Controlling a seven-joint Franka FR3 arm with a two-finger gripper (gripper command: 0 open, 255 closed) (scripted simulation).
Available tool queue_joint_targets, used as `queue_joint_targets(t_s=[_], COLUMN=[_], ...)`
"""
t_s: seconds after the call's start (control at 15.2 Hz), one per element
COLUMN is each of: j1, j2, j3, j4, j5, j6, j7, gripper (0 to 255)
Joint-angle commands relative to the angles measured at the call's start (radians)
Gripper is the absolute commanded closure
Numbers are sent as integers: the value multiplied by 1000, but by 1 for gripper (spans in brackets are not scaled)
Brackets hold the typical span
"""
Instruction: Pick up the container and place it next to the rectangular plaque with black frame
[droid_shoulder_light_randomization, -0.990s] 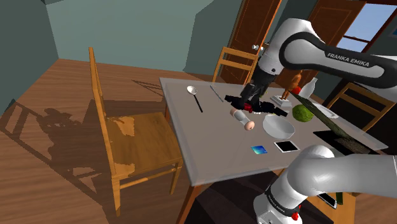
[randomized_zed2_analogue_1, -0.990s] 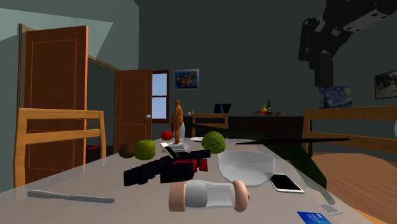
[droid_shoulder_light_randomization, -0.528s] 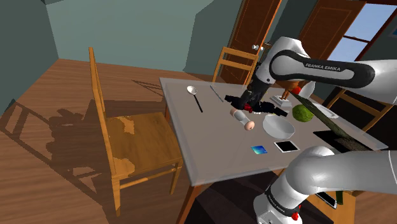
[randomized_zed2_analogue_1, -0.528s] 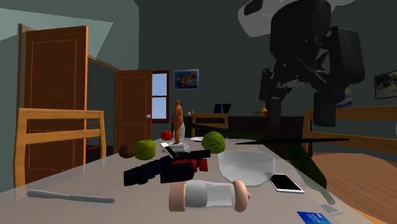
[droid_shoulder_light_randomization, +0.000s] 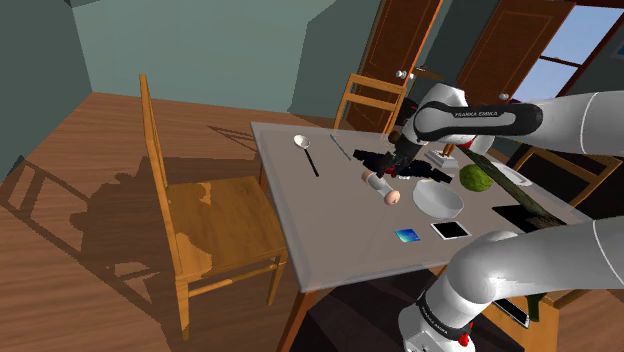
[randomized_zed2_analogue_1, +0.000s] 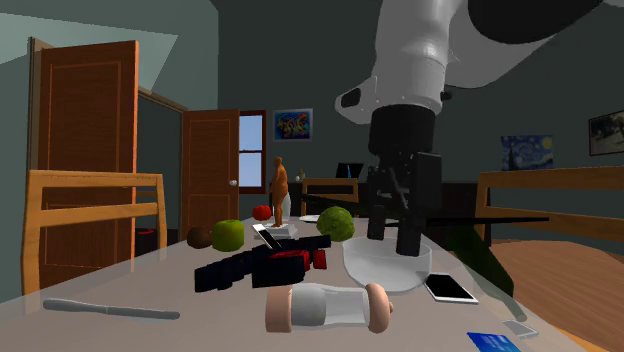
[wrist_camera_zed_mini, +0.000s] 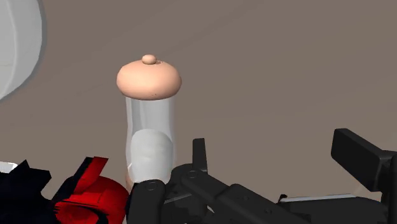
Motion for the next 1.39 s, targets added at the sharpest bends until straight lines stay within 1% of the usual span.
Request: queue_joint_targets(t_s=[0.0, 0.26, 0.4, 0.53, 0.92, 1.06, 1.32], j1=[-8, -13, -8, 0, 22, 35, 34], j2=[53, 180, 249, 322, 400, 437, 437], j3=[-35, -115, -156, -198, -218, -225, -224], j4=[2, 26, 47, 72, 63, 59, 59], j5=[-2, 18, 44, 84, 141, 173, 173], j6=[61, 177, 231, 281, 362, 399, 399], j7=[-30, -107, -154, -209, -254, -277, -277], gripper=[0, 0, 0, 0, 0, 0, 0])
